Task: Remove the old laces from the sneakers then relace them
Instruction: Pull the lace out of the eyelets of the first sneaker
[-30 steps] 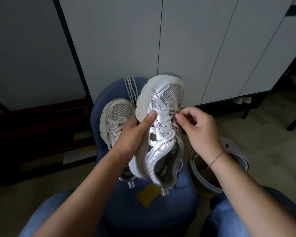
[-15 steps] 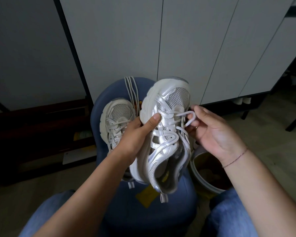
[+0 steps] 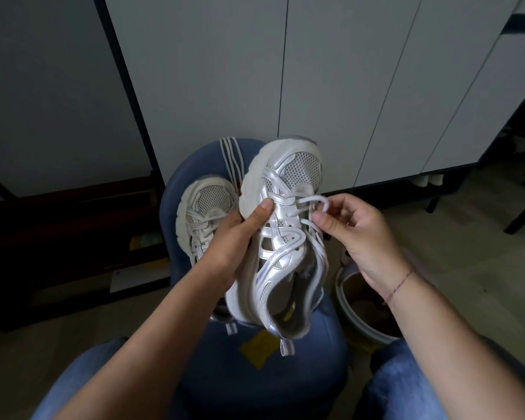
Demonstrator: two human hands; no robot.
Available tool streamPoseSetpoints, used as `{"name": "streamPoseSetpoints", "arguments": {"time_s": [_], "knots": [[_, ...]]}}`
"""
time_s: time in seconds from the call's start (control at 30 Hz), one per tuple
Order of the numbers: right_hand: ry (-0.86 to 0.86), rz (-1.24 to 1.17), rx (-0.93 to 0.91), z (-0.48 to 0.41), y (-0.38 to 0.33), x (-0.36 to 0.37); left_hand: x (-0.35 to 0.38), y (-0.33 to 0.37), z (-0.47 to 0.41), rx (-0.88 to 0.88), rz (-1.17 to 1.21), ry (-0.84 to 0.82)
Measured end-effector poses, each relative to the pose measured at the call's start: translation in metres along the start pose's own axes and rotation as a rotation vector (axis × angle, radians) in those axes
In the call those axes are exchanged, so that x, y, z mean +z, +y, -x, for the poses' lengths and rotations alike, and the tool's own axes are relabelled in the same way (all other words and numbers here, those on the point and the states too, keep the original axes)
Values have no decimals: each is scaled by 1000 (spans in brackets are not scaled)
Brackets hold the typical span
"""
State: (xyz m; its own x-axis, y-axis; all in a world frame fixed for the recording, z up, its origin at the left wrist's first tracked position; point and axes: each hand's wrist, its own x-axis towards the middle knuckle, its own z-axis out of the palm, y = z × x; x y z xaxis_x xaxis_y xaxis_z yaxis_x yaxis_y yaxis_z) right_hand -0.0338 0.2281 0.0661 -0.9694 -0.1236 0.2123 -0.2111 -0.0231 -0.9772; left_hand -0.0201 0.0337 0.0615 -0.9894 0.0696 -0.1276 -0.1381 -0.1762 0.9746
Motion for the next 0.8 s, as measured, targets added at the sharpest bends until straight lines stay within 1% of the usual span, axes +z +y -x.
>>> {"name": "streamPoseSetpoints", "arguments": {"time_s": [0.07, 0.17, 0.23, 0.33, 0.37, 0.4, 0.43, 0.5, 0.6, 0.67, 0.7, 0.8], "knots": [[72, 9, -9, -1, 2, 3, 1, -1, 0, 10, -11, -5], [74, -90, 74, -1, -2, 6, 0, -1, -1, 9, -17, 5], [11, -290, 204, -3, -7, 4, -1, 0, -2, 3, -11, 11], [-160, -700, 485, -6, -16, -8, -1, 0, -1, -12, 11, 8], [-204, -804, 530, -8, -16, -13, -1, -1, -1, -17, 6, 8], [-226, -863, 537, -9, -14, -16, 0, -1, -1, -18, -6, 6], [-230, -870, 520, -9, -12, -18, 0, -2, -1, -20, -17, 5], [-210, -745, 456, -10, -7, -19, 0, -3, -1, -25, -19, 10], [-189, -407, 318, -6, -1, -14, 0, 0, -1, -30, 18, 29], [-123, -219, 217, -2, -1, -7, -1, 1, -2, -40, 25, 23], [-85, -174, 171, 0, -2, -3, -1, 2, -2, -40, 21, 16], [8, -141, 80, 2, -3, 3, -1, 2, -1, -34, 21, 12]]}}
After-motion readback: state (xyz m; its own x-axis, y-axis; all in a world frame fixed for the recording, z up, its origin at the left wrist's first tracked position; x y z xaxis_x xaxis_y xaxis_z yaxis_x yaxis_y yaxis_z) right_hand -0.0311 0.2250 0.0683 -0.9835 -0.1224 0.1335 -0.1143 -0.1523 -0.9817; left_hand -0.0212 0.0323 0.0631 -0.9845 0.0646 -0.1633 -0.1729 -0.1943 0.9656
